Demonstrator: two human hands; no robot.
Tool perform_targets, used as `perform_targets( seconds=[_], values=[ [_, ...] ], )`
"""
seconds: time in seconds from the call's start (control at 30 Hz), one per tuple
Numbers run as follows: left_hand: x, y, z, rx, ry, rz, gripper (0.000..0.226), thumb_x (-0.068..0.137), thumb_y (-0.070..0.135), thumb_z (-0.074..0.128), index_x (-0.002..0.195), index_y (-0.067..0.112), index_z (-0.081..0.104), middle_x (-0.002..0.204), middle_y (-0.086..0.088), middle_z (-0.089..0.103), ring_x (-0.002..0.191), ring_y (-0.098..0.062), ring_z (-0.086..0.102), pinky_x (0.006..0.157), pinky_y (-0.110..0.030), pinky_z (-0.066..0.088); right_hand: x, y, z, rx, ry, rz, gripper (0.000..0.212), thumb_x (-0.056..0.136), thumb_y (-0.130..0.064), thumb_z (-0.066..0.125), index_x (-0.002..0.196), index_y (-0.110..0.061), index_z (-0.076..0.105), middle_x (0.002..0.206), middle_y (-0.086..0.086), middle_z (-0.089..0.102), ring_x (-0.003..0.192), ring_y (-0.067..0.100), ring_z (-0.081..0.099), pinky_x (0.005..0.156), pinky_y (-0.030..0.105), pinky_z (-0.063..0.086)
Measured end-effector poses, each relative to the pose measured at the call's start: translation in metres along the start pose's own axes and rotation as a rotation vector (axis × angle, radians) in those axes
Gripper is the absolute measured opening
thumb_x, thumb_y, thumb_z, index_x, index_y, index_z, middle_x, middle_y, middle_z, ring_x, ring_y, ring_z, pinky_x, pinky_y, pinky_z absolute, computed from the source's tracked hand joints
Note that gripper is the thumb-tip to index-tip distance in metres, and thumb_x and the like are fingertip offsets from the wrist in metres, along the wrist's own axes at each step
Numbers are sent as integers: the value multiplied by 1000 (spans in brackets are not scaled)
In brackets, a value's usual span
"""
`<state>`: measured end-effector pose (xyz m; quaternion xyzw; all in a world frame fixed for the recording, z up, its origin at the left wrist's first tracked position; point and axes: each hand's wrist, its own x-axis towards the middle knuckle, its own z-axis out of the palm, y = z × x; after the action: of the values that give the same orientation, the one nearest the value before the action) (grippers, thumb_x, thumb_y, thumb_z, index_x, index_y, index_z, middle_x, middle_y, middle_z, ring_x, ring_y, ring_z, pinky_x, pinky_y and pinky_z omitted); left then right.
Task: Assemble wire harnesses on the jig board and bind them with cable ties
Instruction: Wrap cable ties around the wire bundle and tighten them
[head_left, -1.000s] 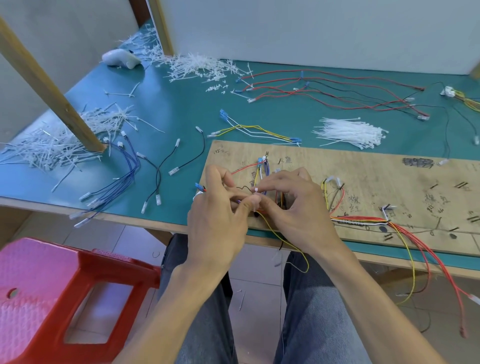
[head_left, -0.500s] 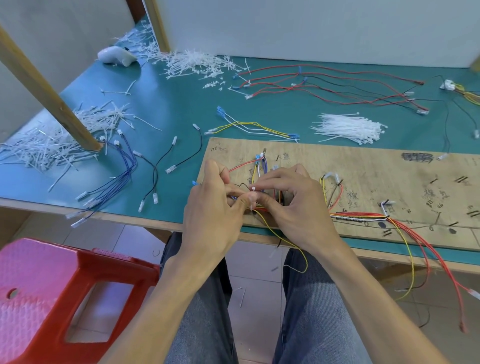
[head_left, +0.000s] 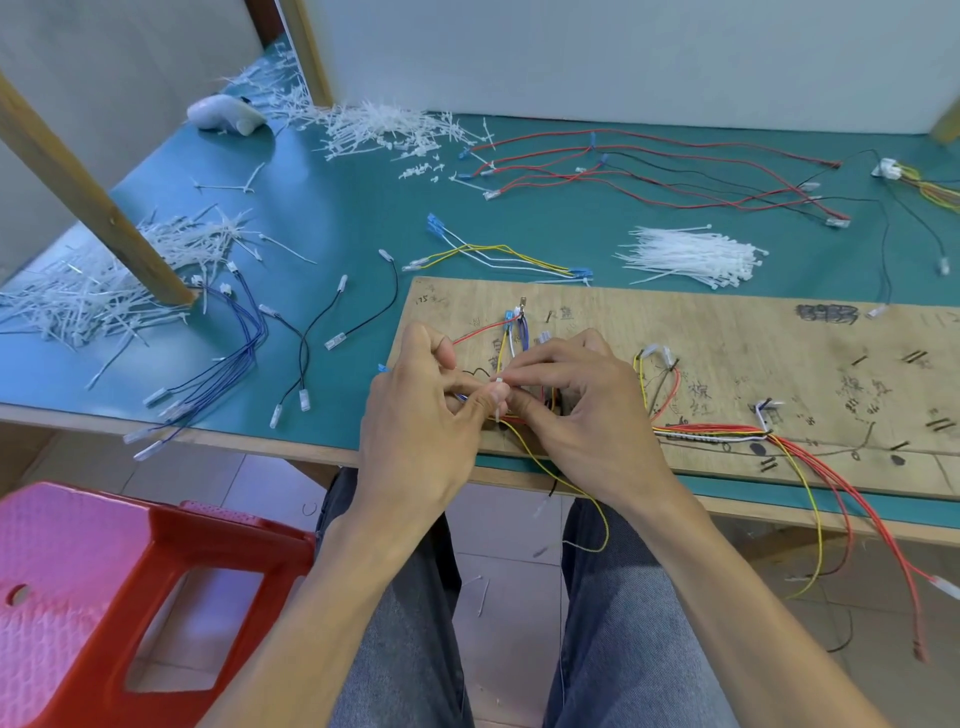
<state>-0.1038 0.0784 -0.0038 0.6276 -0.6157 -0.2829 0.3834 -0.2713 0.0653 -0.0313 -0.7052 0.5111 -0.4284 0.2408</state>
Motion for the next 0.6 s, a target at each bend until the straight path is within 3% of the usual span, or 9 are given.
perform_targets(
  seconds=[0.07, 0.17, 0.23, 0.4, 0.53, 0.6],
  values=[
    [0, 0, 0, -16, 10, -4, 45, 89, 26, 83, 89, 25, 38, 72, 21, 75, 45, 2, 54, 55, -28, 43, 0, -1, 0, -19, 3, -11, 4, 92, -26, 83, 94, -25, 86, 94, -18, 74, 94, 21, 51, 83, 32, 44],
    [1, -1, -1, -71, 35, -16, 34, 88, 23, 85, 91, 22, 51, 71, 18, 76, 49, 6, 60, 52, -8, 41, -3, -4, 0, -55, -1, -39, 6, 90, -25, 83, 94, -29, 85, 95, -20, 73, 95, 21, 51, 85, 29, 42],
    [3, -1, -4, -88, 22, -30, 24, 87, 23, 86, 94, 22, 63, 71, 16, 76, 52, 6, 64, 54, -5, 42, -5, -5, 0, -87, -22, -54, 12, 88, -32, 84, 99, -32, 84, 100, -21, 71, 98, 21, 51, 90, 29, 38],
    [15, -2, -15, 11, -119, 2, 6, 90, 28, 82, 87, 31, 78, 69, 20, 74, 64, 7, 67, 59, -3, 41, -5, -2, 3, -153, -5, -93, 18, 86, -39, 86, 101, -28, 84, 100, -20, 71, 97, 21, 48, 87, 39, 38],
    [29, -1, -22, 114, -210, 63, 12, 90, 31, 81, 79, 34, 79, 57, 28, 60, 55, 3, 51, 54, -8, 36, -5, 1, 4, -114, 25, -95, 13, 86, -33, 87, 97, -26, 85, 98, -19, 72, 94, 23, 49, 85, 37, 41],
    [35, 0, -23, 110, -268, 75, 13, 89, 31, 82, 77, 32, 78, 54, 16, 57, 52, -6, 41, 51, -15, 31, -5, 1, 3, -103, 30, -90, 11, 86, -33, 87, 96, -28, 85, 97, -19, 72, 95, 24, 50, 84, 39, 43]
  ],
)
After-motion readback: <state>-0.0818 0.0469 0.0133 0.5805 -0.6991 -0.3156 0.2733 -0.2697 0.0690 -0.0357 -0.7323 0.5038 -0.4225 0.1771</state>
